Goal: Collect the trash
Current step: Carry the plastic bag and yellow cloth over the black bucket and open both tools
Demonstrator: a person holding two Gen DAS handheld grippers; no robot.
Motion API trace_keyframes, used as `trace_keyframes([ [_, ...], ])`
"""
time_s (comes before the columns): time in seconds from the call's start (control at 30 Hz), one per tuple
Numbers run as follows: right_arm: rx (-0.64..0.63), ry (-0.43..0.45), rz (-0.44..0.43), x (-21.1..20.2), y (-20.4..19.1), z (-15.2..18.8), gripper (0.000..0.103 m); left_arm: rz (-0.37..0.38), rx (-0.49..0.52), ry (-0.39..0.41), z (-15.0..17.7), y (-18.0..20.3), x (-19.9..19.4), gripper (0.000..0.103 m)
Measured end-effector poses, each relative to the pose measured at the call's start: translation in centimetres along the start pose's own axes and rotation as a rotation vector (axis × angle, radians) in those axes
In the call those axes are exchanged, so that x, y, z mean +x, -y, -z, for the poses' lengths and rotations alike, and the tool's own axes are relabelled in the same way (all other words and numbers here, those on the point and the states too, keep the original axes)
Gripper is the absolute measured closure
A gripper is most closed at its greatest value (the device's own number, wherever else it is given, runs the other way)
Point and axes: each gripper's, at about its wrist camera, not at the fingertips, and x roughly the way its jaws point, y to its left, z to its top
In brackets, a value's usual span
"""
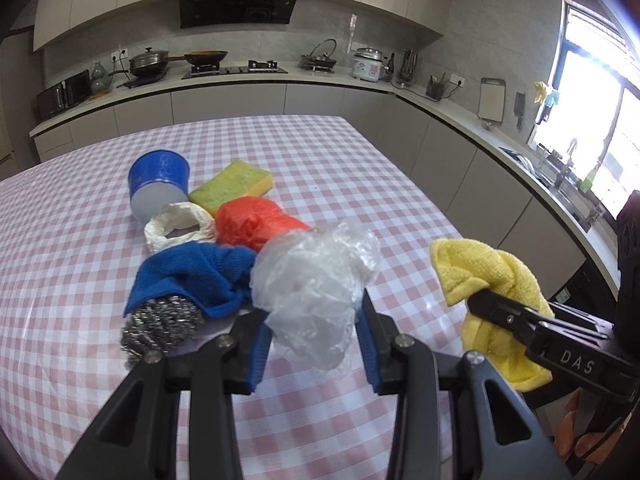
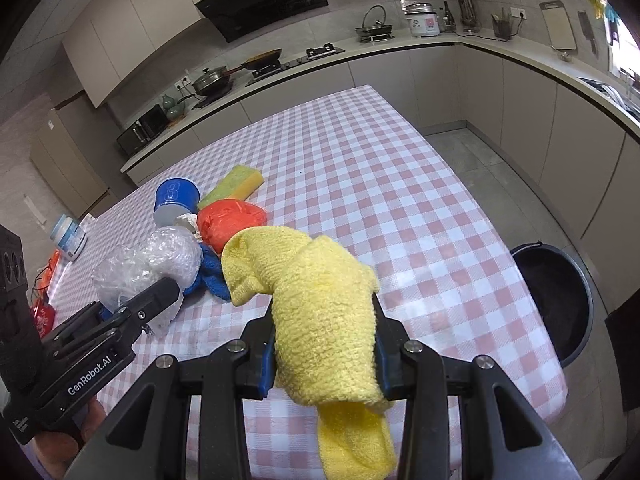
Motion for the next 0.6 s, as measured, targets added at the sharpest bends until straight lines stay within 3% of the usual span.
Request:
trace_keyframes([
  [0.23,0.0,-0.005,-0.032,-1.4,8.0,-2.1,0.063,-0.024,-0.023,-0.012,-0.5,7.3,2.1,0.063],
  [0.6,0.079,0.001,0.041,-4.1,21.9,-4.2,0.063,0.085,0.024,-0.054,-1.3,19.3,6.7,0.063],
])
